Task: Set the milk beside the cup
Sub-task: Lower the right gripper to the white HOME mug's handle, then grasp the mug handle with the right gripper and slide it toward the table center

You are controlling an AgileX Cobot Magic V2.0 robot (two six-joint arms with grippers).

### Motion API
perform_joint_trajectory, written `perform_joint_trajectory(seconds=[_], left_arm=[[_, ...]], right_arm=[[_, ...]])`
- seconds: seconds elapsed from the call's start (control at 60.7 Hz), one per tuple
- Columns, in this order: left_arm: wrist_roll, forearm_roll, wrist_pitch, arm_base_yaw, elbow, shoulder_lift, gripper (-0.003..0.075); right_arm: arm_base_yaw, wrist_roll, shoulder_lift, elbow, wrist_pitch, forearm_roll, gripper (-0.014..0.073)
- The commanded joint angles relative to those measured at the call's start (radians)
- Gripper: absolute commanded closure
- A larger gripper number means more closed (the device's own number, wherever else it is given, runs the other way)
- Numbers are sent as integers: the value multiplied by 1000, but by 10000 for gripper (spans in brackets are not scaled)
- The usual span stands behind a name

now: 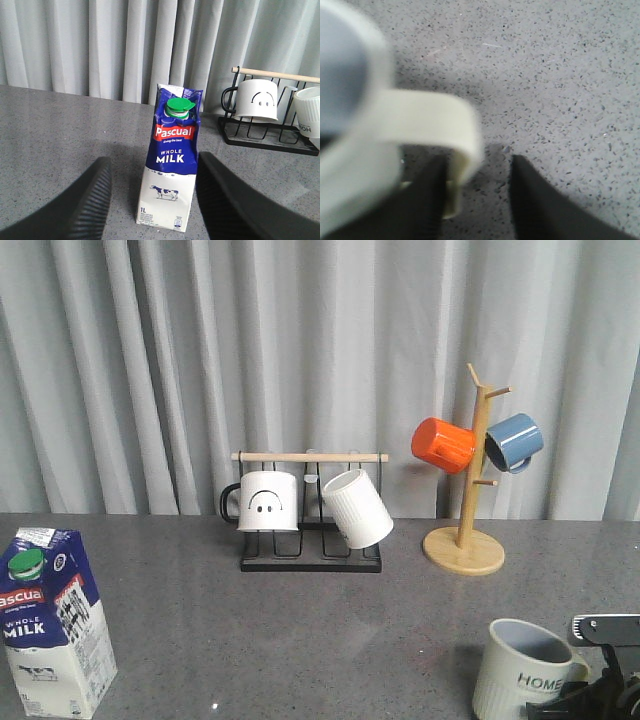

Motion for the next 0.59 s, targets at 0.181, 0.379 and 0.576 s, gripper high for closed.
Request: perform_joint_trajectory(seconds=[0.181,0.379,0.576], left_arm=[[-4,2,-70,-2,-36,11,340],[-4,2,-60,-2,-36,11,340],[-4,2,-57,-2,-36,11,340]], right_arm=[[3,14,-27,-27,-91,-26,605],[139,14,-62,-61,-92,-53,603],[338,5,-71,-145,-45,-53,603]])
